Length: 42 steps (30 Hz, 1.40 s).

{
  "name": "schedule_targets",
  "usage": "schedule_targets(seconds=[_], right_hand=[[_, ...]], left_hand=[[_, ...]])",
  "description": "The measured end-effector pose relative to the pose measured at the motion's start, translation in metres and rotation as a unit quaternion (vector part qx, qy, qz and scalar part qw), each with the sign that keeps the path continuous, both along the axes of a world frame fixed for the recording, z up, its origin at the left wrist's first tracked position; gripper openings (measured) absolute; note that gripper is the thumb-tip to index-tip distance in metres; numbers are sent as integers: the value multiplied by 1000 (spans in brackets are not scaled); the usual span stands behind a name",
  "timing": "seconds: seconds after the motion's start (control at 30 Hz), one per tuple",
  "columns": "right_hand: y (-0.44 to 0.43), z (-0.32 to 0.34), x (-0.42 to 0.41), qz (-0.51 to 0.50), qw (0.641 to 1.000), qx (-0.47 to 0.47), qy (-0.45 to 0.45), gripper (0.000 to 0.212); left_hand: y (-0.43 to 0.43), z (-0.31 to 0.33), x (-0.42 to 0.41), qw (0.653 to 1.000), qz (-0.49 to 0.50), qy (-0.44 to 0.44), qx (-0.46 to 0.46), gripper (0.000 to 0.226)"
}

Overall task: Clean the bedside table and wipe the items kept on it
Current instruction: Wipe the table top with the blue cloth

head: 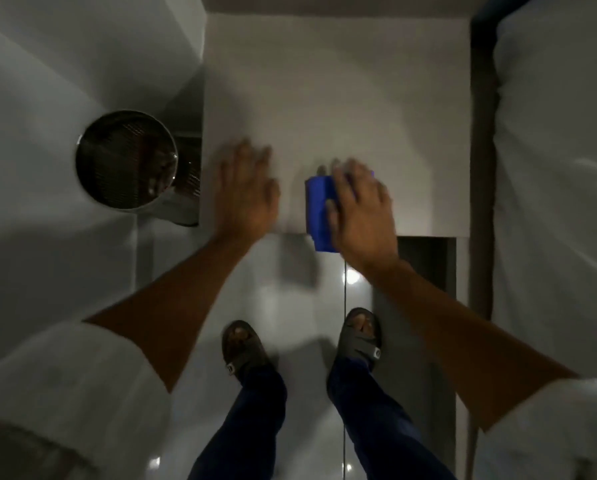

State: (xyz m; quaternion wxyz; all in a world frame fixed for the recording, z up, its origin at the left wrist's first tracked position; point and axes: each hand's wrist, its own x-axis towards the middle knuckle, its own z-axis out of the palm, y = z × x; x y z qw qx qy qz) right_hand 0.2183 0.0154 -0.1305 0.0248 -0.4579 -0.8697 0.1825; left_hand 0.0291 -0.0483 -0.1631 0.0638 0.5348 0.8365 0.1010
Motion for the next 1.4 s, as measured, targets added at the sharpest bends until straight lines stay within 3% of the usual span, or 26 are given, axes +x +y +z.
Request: schedule_targets(seconds=[0.1,0.2,0.37,0.5,0.6,0.7,0.77,0.83,0.97,1.13,1.4], right_hand=[[-18,-30,1,81,993,2,-85,64],[5,-44,38,-10,992,24,-123,63],[52,-42,109,-164,980,-8,-108,64],[49,-43,86,-216,973,4,-83,64],[30,-45,32,-170,983,17,-69,66],[12,-48,-22,-58,997,8,-39,67],[8,-49,-34,15,1000,5,-18,70],[18,-53,-19,23,1000,12,-14,70],[69,-56,47,-129,988,34,-79,69],[103,-51,55,-270,960,10,-67,69],[58,-58,-63,-18,999,18,-30,70]], left_hand=[[-12,-31,-30,996,-15,51,-74,66],[-9,-39,-30,994,-40,73,-63,67],[-12,-35,-31,995,-30,85,-49,66],[-12,-31,-29,995,-30,80,-48,68],[-11,-29,-29,996,-29,72,-49,69],[-11,-31,-29,994,-31,83,-57,70],[-12,-31,-30,994,-26,85,-59,70],[-13,-32,-31,994,-28,88,-64,70],[-11,-31,-30,993,-27,90,-68,71],[-10,-30,-29,994,-27,86,-65,70],[-10,-29,-28,996,-21,59,-61,71]])
